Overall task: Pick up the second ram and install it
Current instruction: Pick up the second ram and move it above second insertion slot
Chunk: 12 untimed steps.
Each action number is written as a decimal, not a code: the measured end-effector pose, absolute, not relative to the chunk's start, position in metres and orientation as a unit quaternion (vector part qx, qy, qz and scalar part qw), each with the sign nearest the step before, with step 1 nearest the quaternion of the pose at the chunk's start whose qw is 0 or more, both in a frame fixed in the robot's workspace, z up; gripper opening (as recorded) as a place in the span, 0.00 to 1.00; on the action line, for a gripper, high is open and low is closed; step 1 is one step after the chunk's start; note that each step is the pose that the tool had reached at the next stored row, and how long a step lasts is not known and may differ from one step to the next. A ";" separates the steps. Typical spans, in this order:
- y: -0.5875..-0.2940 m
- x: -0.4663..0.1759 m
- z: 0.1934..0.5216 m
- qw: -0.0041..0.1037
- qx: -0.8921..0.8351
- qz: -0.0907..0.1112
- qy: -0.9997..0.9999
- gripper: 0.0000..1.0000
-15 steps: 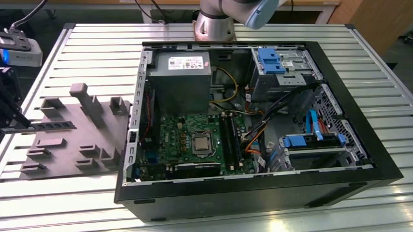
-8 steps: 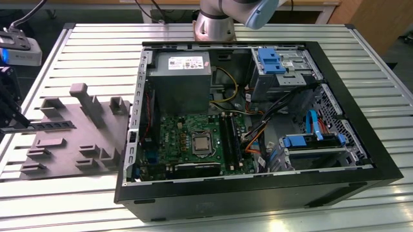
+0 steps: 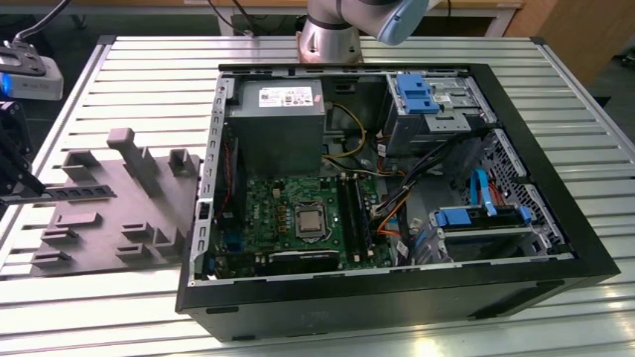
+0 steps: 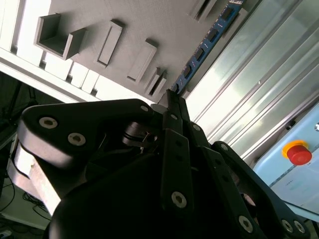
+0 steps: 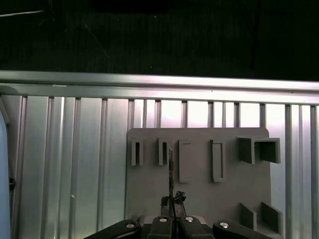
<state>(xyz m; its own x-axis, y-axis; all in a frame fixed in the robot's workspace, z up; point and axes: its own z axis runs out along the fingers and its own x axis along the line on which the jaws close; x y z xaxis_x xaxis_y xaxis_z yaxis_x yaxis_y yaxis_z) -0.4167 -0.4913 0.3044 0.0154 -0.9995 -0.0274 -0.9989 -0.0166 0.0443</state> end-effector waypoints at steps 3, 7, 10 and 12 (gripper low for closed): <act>-0.491 -0.417 0.305 0.006 0.713 -0.025 -0.701 0.12; -0.491 -0.417 0.306 0.006 0.713 -0.025 -0.701 0.12; -0.491 -0.417 0.307 0.006 0.713 -0.025 -0.701 0.12; -0.491 -0.417 0.307 0.006 0.713 -0.025 -0.701 0.12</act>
<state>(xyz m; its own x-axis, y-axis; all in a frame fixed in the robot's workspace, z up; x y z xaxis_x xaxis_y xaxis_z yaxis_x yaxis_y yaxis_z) -0.4167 -0.4913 0.3074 0.0155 -0.9995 -0.0274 -0.9989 -0.0167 0.0443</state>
